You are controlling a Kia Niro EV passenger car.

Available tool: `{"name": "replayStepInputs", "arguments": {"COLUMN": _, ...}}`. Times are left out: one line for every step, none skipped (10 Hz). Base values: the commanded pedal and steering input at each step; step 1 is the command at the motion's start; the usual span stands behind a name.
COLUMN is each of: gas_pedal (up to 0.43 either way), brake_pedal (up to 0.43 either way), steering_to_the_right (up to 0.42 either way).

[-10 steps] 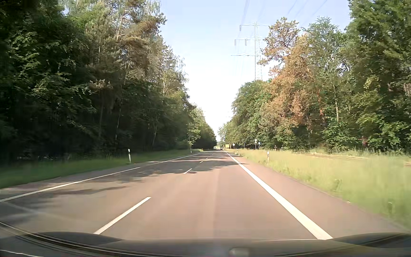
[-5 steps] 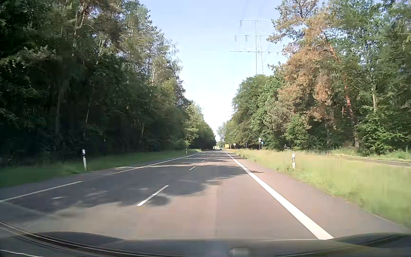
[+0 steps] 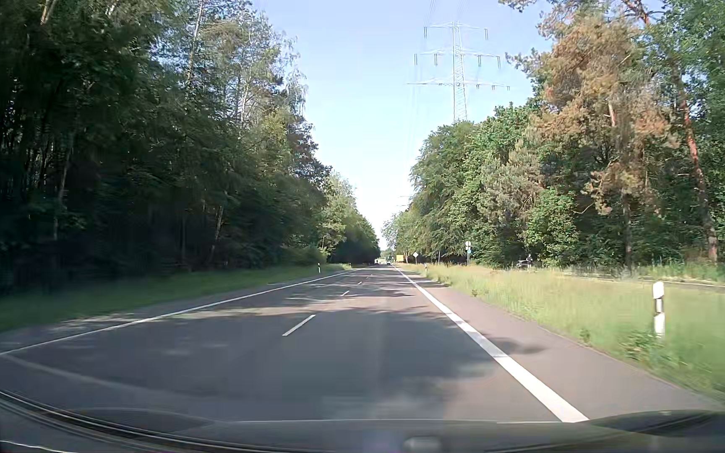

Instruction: Follow the waypoints while adhering to traffic rules and regulations

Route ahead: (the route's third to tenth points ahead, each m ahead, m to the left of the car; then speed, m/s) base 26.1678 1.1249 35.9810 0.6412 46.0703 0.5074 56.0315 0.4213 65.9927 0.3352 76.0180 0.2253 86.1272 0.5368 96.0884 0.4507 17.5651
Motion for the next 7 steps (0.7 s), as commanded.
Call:
{"name": "replayStepInputs", "arguments": {"gas_pedal": 0.13, "brake_pedal": 0.03, "steering_to_the_right": 0.002}}
{"name": "replayStepInputs", "arguments": {"gas_pedal": 0.13, "brake_pedal": 0.03, "steering_to_the_right": 0.002}}
{"name": "replayStepInputs", "arguments": {"gas_pedal": 0.13, "brake_pedal": 0.03, "steering_to_the_right": 0.002}}
{"name": "replayStepInputs", "arguments": {"gas_pedal": 0.13, "brake_pedal": 0.024, "steering_to_the_right": 0.002}}
{"name": "replayStepInputs", "arguments": {"gas_pedal": 0.13, "brake_pedal": 0.03, "steering_to_the_right": 0.002}}
{"name": "replayStepInputs", "arguments": {"gas_pedal": 0.13, "brake_pedal": 0.03, "steering_to_the_right": 0.002}}
{"name": "replayStepInputs", "arguments": {"gas_pedal": 0.13, "brake_pedal": 0.03, "steering_to_the_right": 0.002}}
